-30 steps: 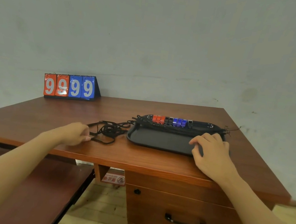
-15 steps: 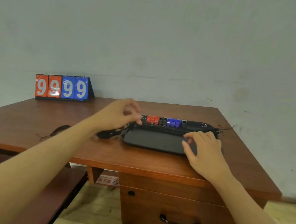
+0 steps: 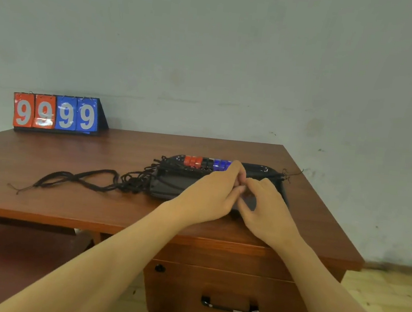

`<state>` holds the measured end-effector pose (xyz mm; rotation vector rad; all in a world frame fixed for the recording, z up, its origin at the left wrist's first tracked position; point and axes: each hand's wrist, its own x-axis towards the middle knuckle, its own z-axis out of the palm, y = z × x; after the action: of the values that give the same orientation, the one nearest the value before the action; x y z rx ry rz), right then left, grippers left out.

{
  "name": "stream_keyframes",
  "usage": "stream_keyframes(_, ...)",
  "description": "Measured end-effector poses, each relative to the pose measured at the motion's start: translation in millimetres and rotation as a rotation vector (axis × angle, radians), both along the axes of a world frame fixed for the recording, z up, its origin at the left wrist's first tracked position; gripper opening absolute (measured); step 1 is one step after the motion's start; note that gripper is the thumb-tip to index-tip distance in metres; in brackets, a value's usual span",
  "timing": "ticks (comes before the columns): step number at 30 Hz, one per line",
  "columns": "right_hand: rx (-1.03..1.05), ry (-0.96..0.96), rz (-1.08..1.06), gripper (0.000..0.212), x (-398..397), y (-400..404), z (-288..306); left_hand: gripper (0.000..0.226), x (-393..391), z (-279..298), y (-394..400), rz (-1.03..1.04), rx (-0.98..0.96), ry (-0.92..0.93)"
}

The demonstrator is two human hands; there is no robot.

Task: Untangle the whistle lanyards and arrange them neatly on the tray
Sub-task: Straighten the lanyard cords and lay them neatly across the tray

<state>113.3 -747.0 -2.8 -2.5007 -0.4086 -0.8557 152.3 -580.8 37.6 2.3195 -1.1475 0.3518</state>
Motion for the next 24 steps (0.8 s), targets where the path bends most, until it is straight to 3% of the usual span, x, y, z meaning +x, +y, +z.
stream_keyframes(7,0.097,-0.009,-0.039,0.013,2.3,-2.0,1.8,0.043,18.6,-16.2,31.3,0.122,0.011,-0.064)
stream_keyframes(11,0.177,-0.025,-0.061,0.017,3.8,-3.3,2.8,0.033,33.2,-33.7,60.4,0.245,0.14,-0.127)
stream_keyframes(16,0.349,-0.061,-0.139,0.026,1.1,-5.6,5.5,0.019,41.9,-38.5,86.4,0.266,0.148,-0.122)
stream_keyframes(19,0.481,-0.077,-0.199,0.026,-2.5,-8.8,6.9,0.016,44.9,-34.7,101.6,0.261,0.091,-0.067)
stream_keyframes(24,0.6,-0.038,-0.258,0.028,-4.1,-19.3,9.6,0.017,51.0,-25.5,123.9,0.28,-0.17,-0.133)
